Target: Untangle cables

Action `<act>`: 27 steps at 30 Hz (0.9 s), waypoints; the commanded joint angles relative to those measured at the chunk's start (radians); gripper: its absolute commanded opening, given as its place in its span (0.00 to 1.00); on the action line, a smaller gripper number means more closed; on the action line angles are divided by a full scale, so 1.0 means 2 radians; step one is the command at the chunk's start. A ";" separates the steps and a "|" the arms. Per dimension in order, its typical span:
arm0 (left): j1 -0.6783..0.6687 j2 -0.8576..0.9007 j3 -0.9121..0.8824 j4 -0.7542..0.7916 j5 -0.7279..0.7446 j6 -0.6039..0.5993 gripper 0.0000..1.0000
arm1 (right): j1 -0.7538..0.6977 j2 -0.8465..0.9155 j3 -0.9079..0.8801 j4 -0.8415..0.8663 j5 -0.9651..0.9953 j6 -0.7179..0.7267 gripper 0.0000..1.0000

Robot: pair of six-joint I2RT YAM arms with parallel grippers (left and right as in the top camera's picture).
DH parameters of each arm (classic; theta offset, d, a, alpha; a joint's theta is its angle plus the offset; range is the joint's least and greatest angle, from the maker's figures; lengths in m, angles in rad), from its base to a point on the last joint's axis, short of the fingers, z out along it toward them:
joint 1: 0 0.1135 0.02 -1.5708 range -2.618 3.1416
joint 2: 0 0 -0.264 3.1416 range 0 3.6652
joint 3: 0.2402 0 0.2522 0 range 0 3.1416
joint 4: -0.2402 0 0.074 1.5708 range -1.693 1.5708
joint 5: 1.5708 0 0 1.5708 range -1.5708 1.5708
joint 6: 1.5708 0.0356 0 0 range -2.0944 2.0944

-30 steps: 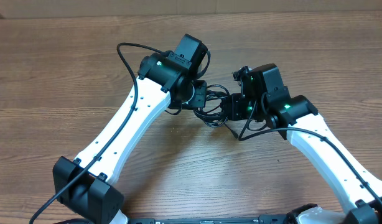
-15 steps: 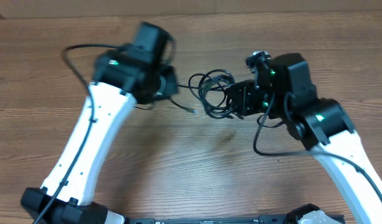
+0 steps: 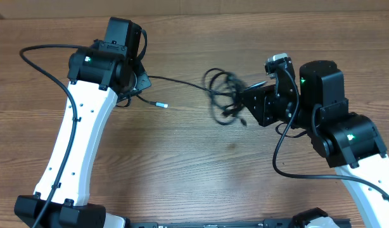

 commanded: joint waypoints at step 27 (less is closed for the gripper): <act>0.020 0.080 -0.014 -0.009 0.055 0.072 0.81 | -0.006 0.049 0.016 -0.081 0.183 0.012 0.54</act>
